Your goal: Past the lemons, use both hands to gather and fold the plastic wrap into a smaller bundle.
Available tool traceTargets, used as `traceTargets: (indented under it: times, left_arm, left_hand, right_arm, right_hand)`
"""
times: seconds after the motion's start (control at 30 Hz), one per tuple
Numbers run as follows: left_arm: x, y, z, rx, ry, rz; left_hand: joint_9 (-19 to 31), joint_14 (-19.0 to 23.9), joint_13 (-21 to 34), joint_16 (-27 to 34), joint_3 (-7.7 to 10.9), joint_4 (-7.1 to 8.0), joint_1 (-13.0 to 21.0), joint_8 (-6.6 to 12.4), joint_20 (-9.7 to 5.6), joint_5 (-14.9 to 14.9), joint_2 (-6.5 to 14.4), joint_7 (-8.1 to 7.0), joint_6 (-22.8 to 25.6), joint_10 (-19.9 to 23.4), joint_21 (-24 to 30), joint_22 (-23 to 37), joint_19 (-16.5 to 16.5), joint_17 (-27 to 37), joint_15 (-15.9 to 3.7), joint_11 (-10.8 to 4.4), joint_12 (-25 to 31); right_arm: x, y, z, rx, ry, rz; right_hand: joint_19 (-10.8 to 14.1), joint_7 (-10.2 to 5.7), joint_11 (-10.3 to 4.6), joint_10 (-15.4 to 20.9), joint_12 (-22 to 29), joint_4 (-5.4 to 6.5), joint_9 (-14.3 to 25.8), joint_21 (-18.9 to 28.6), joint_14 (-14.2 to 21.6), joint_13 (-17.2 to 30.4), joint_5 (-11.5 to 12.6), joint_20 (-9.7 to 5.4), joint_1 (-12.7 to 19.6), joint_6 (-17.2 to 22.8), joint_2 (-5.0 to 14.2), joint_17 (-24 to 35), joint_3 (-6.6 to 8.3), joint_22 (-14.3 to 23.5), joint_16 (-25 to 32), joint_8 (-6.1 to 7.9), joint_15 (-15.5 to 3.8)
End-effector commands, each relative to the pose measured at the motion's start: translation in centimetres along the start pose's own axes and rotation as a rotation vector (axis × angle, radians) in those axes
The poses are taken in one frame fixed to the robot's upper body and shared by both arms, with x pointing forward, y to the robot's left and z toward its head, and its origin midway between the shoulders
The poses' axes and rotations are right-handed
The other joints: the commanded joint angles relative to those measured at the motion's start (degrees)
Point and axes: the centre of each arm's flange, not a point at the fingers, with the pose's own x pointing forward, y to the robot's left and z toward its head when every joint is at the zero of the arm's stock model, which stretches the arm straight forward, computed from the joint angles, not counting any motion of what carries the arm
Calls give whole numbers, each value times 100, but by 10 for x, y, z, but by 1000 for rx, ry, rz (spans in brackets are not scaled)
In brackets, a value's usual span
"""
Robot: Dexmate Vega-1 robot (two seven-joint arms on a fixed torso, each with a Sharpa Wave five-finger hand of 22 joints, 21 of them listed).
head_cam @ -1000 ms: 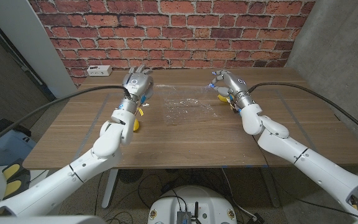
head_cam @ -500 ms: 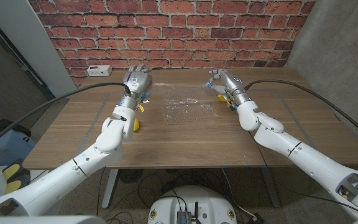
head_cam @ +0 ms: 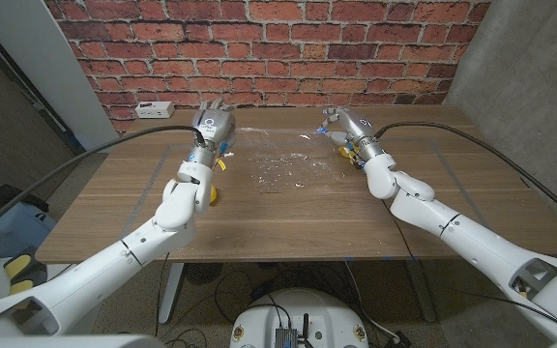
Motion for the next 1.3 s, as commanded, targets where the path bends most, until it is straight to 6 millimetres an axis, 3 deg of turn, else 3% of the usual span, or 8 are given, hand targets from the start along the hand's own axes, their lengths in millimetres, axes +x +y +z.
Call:
traceTargets:
  times: [0.03,0.63,0.67,1.3]
  left_arm:
    - [8,-11,1,14,11,-9]
    - [18,-26,5,40,9,-18]
    - [19,-26,5,43,9,-19]
    - [19,-43,9,107,12,-44]
  left_hand:
    - [962,50,25,15,-14,-3,40,582,-2,10,1,167,216,72,40,9,31,8,-268,-10,20]
    - [865,116,24,30,-40,-2,27,538,-4,6,-22,120,271,137,63,6,69,7,-321,-16,39]
    - [862,118,24,30,-40,-2,27,539,-9,6,-22,124,277,137,64,6,72,7,-318,-14,39]
    - [750,160,21,30,-60,-14,39,467,-15,15,-54,56,312,190,85,1,111,6,-321,-35,51]
  right_arm:
    - [13,8,-4,-4,8,20]
    - [26,21,-10,-5,22,61]
    - [27,22,-10,-5,23,63]
    - [36,37,-13,-19,29,120]
  right_hand:
    - [34,24,8,55,-20,-7,19,2,33,9,38,-10,43,51,36,23,-26,12,36,7,-757]
    - [44,23,17,57,-24,-8,19,3,40,10,40,-7,53,42,37,23,-43,12,36,1,-749]
    - [43,21,-35,48,-29,-12,19,2,39,10,42,-9,60,43,36,22,-45,12,35,1,-750]
    - [49,44,23,56,-29,-5,42,2,40,11,44,-29,75,-15,72,28,-50,12,37,-11,-765]
